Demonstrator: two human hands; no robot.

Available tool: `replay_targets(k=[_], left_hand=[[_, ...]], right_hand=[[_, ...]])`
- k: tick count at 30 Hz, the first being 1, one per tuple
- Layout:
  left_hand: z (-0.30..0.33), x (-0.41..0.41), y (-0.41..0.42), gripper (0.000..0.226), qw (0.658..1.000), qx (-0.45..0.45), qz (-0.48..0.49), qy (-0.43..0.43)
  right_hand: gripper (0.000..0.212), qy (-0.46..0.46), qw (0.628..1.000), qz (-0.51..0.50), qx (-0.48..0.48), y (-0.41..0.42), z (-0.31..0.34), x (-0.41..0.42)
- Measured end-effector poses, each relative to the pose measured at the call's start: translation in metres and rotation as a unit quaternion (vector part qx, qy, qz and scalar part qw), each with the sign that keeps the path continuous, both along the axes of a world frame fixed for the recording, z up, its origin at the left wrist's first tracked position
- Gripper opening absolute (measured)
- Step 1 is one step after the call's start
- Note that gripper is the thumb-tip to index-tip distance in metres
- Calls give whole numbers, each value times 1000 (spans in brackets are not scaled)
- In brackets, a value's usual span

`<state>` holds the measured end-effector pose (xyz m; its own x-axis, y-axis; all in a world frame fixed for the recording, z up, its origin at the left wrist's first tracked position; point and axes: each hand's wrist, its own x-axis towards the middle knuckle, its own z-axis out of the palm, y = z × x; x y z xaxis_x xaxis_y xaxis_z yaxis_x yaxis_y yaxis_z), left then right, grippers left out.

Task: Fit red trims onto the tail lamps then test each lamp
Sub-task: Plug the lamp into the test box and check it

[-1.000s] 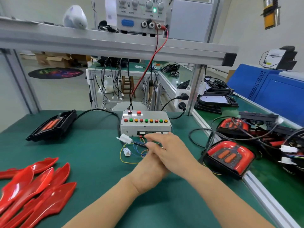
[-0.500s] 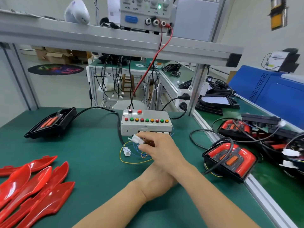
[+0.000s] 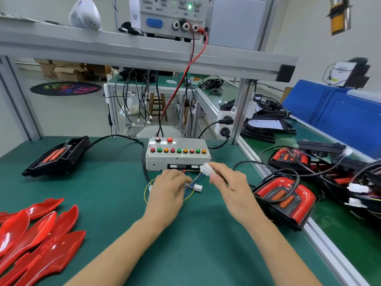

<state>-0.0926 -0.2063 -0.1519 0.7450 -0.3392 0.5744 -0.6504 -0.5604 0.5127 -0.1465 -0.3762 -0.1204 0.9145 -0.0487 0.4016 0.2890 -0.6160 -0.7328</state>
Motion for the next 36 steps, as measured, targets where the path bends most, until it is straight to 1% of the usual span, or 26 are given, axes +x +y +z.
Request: replay_targets(k=[1, 3, 5, 8, 11, 13, 15, 16, 17, 19, 21, 23, 26, 28, 30, 33, 36], left_hand=[[0, 7, -6, 23, 999, 22, 14, 19], [-2, 20, -19, 25, 993, 105, 33, 29], [-4, 28, -30, 23, 982, 178, 44, 37], [-12, 35, -40, 22, 963, 255, 69, 50], [-20, 38, -43, 21, 950, 300, 76, 49], [-22, 38, -42, 24, 949, 302, 76, 44], [-21, 37, -38, 25, 959, 271, 75, 41], [-20, 37, -35, 25, 967, 240, 76, 36], [-19, 35, -31, 23, 977, 198, 78, 24], [-18, 30, -23, 19, 994, 84, 72, 4], [-14, 25, -14, 19, 998, -25, 32, 42], [-13, 21, -5, 23, 989, -86, -4, 121], [-11, 20, 4, 25, 964, -119, -32, 236], [-10, 19, 7, 18, 948, -157, -43, 273], [-10, 16, 8, 10, 940, -182, -36, 286], [-10, 13, 7, 12, 928, -215, -51, 300], [-10, 10, 8, 11, 928, -227, -53, 290]], right_hand=[[21, 15, 1000, -8, -2, 1, -5, 0], [19, 30, 999, -25, -16, 3, -14, 1], [18, 25, 998, -32, -53, 4, -20, 1], [15, 7, 993, -52, -105, 2, -30, 1], [17, -2, 987, -75, -140, 0, -38, 1], [18, -2, 985, -77, -153, 0, -42, 1], [18, -6, 984, -80, -157, -1, -43, 0], [17, -11, 984, -84, -155, -2, -43, 0], [17, -15, 984, -88, -154, -3, -43, 0], [16, -22, 984, -95, -150, -5, -42, -1], [16, -33, 986, -100, -132, -6, -41, -2], [15, -41, 988, -102, -112, -5, -39, -2], [11, -43, 991, -100, -82, -4, -37, -1], [10, -39, 993, -89, -65, -2, -37, -1], [9, -37, 994, -79, -60, -2, -38, -2], [11, -35, 995, -73, -51, -3, -40, -2], [7, -35, 996, -71, -47, -4, -42, -2]])
